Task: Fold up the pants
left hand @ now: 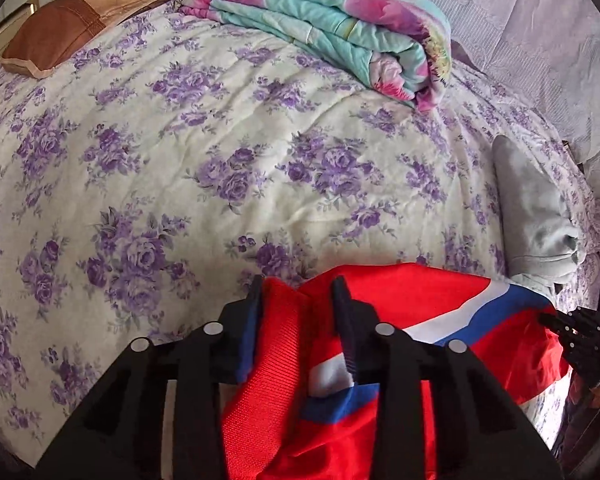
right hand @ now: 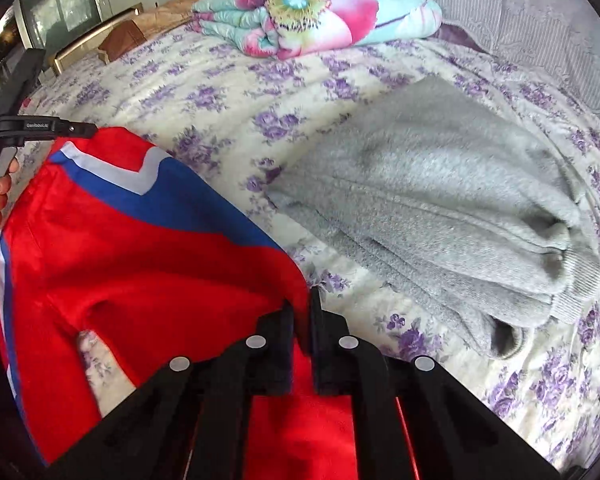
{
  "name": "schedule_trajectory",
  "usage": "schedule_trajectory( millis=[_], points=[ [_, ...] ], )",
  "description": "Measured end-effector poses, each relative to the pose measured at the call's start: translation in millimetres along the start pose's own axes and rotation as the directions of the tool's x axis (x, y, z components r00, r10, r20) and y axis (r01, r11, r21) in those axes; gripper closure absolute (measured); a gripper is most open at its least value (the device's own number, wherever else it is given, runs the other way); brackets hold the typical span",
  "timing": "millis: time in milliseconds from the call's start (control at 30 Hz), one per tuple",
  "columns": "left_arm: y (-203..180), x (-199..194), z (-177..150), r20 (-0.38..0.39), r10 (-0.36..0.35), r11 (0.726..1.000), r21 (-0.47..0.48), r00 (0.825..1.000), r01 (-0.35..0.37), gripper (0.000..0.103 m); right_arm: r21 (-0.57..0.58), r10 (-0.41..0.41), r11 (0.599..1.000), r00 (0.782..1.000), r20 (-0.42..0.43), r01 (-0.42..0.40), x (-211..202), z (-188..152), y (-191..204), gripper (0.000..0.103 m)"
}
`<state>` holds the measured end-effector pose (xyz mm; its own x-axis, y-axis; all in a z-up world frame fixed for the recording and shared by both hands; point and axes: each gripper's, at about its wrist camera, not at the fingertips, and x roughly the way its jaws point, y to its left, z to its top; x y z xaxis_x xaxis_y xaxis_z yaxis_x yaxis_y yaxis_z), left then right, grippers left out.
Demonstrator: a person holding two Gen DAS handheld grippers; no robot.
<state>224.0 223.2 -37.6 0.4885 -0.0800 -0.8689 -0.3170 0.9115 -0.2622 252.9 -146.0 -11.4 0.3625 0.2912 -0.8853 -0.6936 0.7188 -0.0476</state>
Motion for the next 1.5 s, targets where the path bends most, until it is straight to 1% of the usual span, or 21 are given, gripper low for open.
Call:
schedule_trajectory(
  millis=[33,200,267,300,367,433,467,567,633,733,800,900,1100,1200,1267,1300,1367,1400,1433,1467,1500],
  points=[
    [-0.1,-6.5,-0.5,0.010,-0.002,1.000,0.003,1.000,0.002,0.092,-0.003,-0.005,1.000,1.000,0.026,0.005,-13.4,-2.1,3.8,0.097],
    [-0.1,-48.7,-10.2,0.068,-0.076,0.997,0.012,0.995,0.075,0.092,-0.072,0.002,0.997,0.986,0.164,0.010,-87.8,-15.2,38.8,0.097],
    [0.1,-64.1,-20.2,0.077,-0.082,0.997,0.015,0.994,0.081,0.089,-0.130,0.013,0.991,0.977,0.211,0.015,-117.4,-29.0,64.2,0.097],
    [0.7,-72.8,-25.8,0.083,-0.097,0.995,0.013,0.992,0.096,0.085,-0.165,0.020,0.986,0.973,0.231,0.019,-130.1,-37.3,76.6,0.097],
    [6.7,-92.8,-44.0,0.081,-0.116,0.993,0.004,0.990,0.116,0.065,-0.225,0.054,0.974,0.964,0.261,0.007,-152.1,-61.6,102.8,0.097],
    [15.5,-111.5,-66.4,0.089,-0.144,0.989,-0.017,0.986,0.146,0.020,-0.278,0.082,0.961,0.960,0.268,-0.005,-163.7,-92.9,131.5,0.097],
    [20.9,-120.2,-77.8,0.100,-0.153,0.987,-0.030,0.983,0.157,0.015,-0.296,0.101,0.955,0.960,0.259,-0.020,-163.5,-109.2,144.4,0.097],
    [29.2,-134.2,-108.0,0.069,-0.247,0.966,-0.062,0.967,0.251,0.014,-0.311,0.153,0.947,0.963,0.221,-0.079,-148.6,-150.5,175.9,0.097],
    [26.7,-133.1,-119.9,0.023,-0.321,0.942,-0.097,0.947,0.321,0.014,-0.304,0.180,0.945,0.965,0.191,-0.117,-134.8,-170.9,190.8,0.097],
    [10.0,-125.8,-127.1,-0.041,-0.392,0.913,-0.139,0.919,0.383,0.014,-0.288,0.205,0.945,0.966,0.159,-0.154,-110.8,-190.7,203.7,0.097],
    [-7.1,-125.8,-128.8,-0.056,-0.390,0.916,-0.130,0.919,0.381,0.014,-0.261,0.212,0.951,0.965,0.156,-0.167,-100.0,-200.8,204.4,0.097],
    [-28.6,-124.7,-128.1,-0.083,-0.362,0.930,-0.096,0.928,0.354,0.013,-0.225,0.226,0.957,0.959,0.172,-0.185,-92.9,-207.5,202.9,0.097],
    [-23.1,-104.9,-118.1,-0.137,-0.344,0.926,-0.213,0.929,0.312,0.013,-0.203,0.241,0.958,0.953,0.182,-0.203,-92.1,-222.9,194.3,0.097],
    [-19.2,-99.1,-118.6,-0.168,-0.369,0.912,-0.257,0.914,0.320,0.013,-0.204,0.247,0.956,0.952,0.180,-0.209,-93.8,-229.8,187.1,0.097],
    [-16.1,-97.7,-121.6,-0.177,-0.371,0.909,-0.271,0.912,0.317,0.013,-0.190,0.255,0.957,0.950,0.183,-0.220,-95.7,-234.2,180.7,0.097],
    [-13.3,-97.9,-122.9,-0.166,-0.364,0.910,-0.274,0.916,0.312,0.014,-0.183,0.259,0.957,0.948,0.185,-0.225,-95.2,-235.0,177.1,0.097],
    [-4.0,-96.1,-125.3,-0.140,-0.357,0.909,-0.279,0.924,0.309,0.034,-0.172,0.266,0.957,0.944,0.195,-0.235,-96.1,-234.9,173.3,0.097],
    [-1.3,-93.5,-123.6,-0.144,-0.360,0.912,-0.261,0.922,0.315,0.063,-0.165,0.272,0.956,0.942,0.199,-0.241,-96.9,-233.5,171.5,0.097],
    [0.7,-90.6,-120.7,-0.152,-0.370,0.913,-0.241,0.917,0.328,0.087,-0.162,0.277,0.955,0.939,0.203,-0.247,-98.2,-231.8,170.2,0.097],
    [2.3,-89.2,-117.0,-0.158,-0.376,0.914,-0.224,0.913,0.338,0.092,-0.164,0.279,0.955,0.937,0.208,-0.248,-100.6,-229.0,169.0,0.097],
    [5.2,-91.9,-114.2,-0.145,-0.365,0.919,-0.212,0.920,0.332,0.093,-0.168,0.278,0.955,0.935,0.218,-0.245,-104.6,-225.7,167.6,0.097]
  ],
)
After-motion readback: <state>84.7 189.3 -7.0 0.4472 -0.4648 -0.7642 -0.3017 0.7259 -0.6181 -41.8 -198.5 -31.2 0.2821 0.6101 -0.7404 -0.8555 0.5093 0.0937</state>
